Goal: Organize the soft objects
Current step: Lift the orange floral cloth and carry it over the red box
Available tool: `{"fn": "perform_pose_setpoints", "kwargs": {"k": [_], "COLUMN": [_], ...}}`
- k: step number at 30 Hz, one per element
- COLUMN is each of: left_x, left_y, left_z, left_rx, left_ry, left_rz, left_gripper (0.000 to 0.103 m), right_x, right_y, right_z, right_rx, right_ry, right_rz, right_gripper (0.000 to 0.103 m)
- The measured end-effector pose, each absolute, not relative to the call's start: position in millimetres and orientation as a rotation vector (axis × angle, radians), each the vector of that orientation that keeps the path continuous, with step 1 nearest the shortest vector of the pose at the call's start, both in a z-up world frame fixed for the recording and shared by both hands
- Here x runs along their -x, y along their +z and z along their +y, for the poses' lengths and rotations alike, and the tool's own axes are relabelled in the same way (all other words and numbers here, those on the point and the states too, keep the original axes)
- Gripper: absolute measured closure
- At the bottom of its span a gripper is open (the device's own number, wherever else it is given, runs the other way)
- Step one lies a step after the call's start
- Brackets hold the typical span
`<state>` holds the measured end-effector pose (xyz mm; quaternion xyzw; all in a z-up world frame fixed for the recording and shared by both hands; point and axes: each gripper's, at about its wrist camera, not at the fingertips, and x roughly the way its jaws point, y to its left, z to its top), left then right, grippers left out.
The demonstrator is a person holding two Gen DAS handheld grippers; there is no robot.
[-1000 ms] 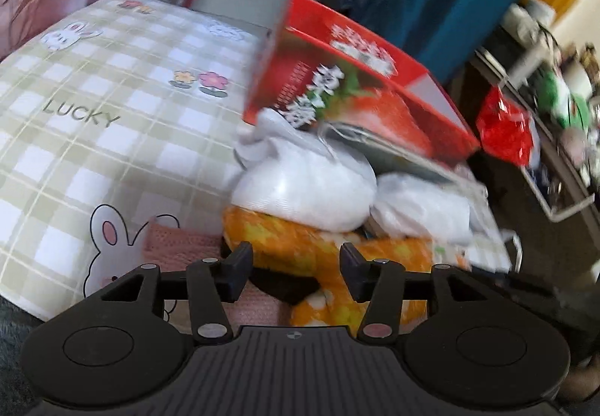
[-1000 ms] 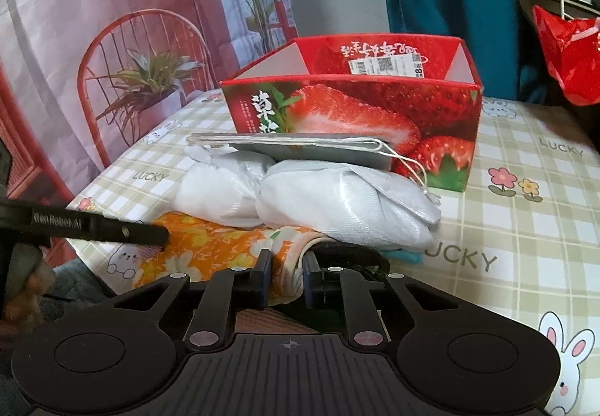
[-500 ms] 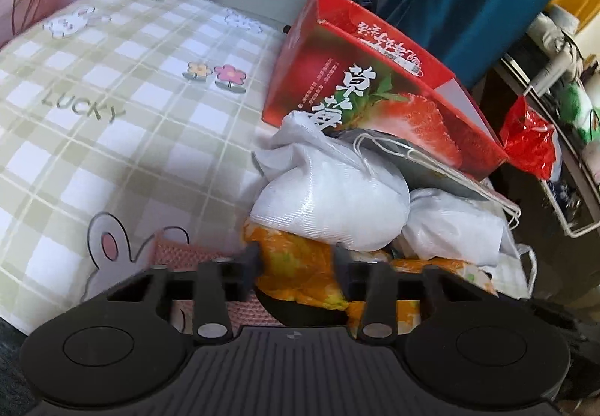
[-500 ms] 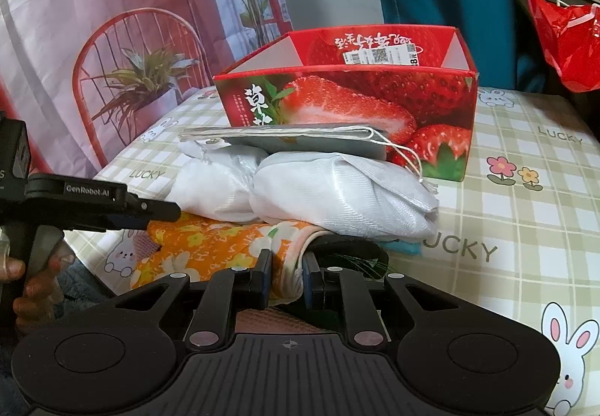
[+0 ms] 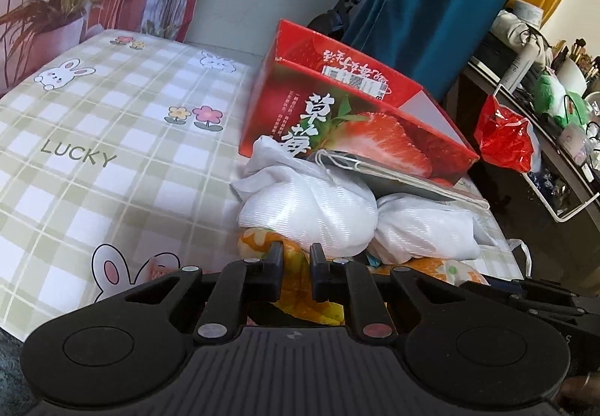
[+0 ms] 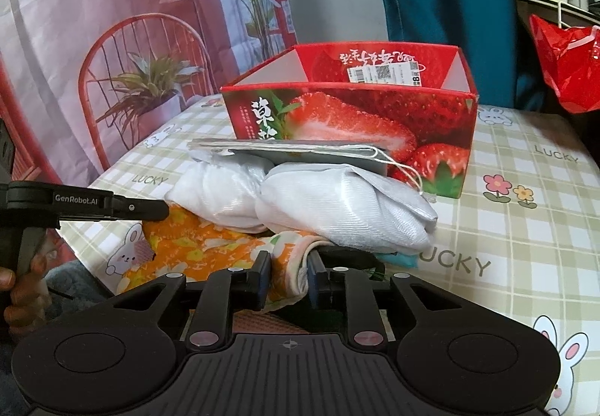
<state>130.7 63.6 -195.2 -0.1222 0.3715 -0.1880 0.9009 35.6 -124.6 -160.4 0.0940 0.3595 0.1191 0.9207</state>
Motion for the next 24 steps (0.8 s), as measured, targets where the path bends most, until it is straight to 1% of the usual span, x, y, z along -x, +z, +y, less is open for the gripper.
{"fn": "perform_pose_setpoints", "kwargs": {"k": [7, 18, 24], "left_x": [-121, -100, -109], "left_y": [-175, -115, -86], "left_z": [68, 68, 60], "left_rx": [0.256, 0.23, 0.225], "left_ry": [-0.41, -0.472, -0.486], "left_rz": [0.699, 0.508, 0.443], "left_gripper": [0.089, 0.089, 0.089], "right_x": [-27, -15, -16], "right_y": [-143, -97, -67], "right_z": [-127, -142, -149], "right_rx": [-0.197, -0.234, -0.217], "right_ry": [0.27, 0.288, 0.299], "right_rz": [0.659, 0.511, 0.429], "right_gripper": [0.088, 0.088, 0.088]}}
